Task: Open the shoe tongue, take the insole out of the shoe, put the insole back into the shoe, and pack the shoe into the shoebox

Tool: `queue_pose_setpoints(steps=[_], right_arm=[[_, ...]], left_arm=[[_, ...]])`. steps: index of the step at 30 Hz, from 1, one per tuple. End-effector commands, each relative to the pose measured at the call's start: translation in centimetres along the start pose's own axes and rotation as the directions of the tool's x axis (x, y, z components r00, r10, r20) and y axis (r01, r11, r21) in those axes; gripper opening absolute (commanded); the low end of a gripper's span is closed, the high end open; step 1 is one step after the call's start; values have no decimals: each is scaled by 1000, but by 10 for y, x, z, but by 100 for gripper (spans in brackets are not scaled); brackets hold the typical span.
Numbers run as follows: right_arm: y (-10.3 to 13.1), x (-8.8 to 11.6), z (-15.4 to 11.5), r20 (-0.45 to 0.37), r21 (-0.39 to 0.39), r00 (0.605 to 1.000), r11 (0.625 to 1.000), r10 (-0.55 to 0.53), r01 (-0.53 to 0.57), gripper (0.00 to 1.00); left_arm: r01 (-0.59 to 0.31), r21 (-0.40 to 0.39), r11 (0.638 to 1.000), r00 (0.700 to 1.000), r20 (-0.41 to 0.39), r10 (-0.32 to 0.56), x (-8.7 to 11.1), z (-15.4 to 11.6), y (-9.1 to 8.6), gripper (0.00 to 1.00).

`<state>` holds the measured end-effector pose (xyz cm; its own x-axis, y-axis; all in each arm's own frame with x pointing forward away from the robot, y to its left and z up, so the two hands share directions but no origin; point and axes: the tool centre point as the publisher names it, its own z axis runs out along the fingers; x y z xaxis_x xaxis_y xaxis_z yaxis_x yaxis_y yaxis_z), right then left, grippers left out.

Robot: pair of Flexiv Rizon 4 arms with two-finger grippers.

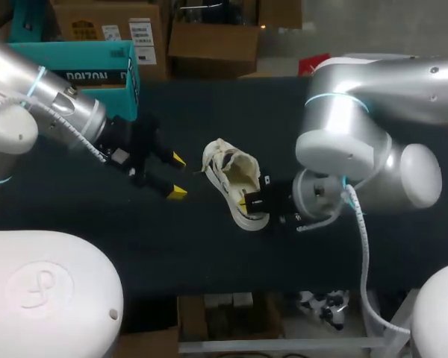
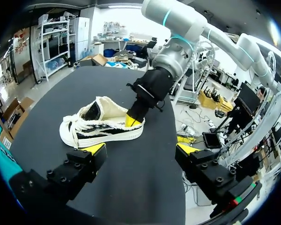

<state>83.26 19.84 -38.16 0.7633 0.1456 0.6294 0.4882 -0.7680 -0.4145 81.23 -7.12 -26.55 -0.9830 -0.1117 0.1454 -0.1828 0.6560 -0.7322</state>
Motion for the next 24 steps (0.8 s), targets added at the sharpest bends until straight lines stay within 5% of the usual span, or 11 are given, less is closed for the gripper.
queue_pose_setpoints(steps=[1, 16, 18, 19, 24], right_arm=[[1, 8, -36, -19, 78, 1000, 997, -14, 16, 0], [5, 36, -61, -17, 267, 999, 962, -48, 51, 0], [6, 38, -62, -15, 293, 999, 955, -52, 54, 45], [7, 39, -62, -15, 305, 998, 951, -55, 56, 100], [9, 43, -71, -20, 405, 997, 912, -68, 70, 100]], left_arm=[[15, -9, 1000, 1000, 15, -15, 4, -3, -3, 100], [103, -39, 994, 994, 30, -102, 17, -7, 0, 100], [111, -43, 993, 993, 32, -109, 19, -8, 2, 100], [117, -46, 992, 993, 35, -115, 20, -8, 3, 100], [144, -43, 989, 989, 44, -142, 23, -11, 5, 100]])
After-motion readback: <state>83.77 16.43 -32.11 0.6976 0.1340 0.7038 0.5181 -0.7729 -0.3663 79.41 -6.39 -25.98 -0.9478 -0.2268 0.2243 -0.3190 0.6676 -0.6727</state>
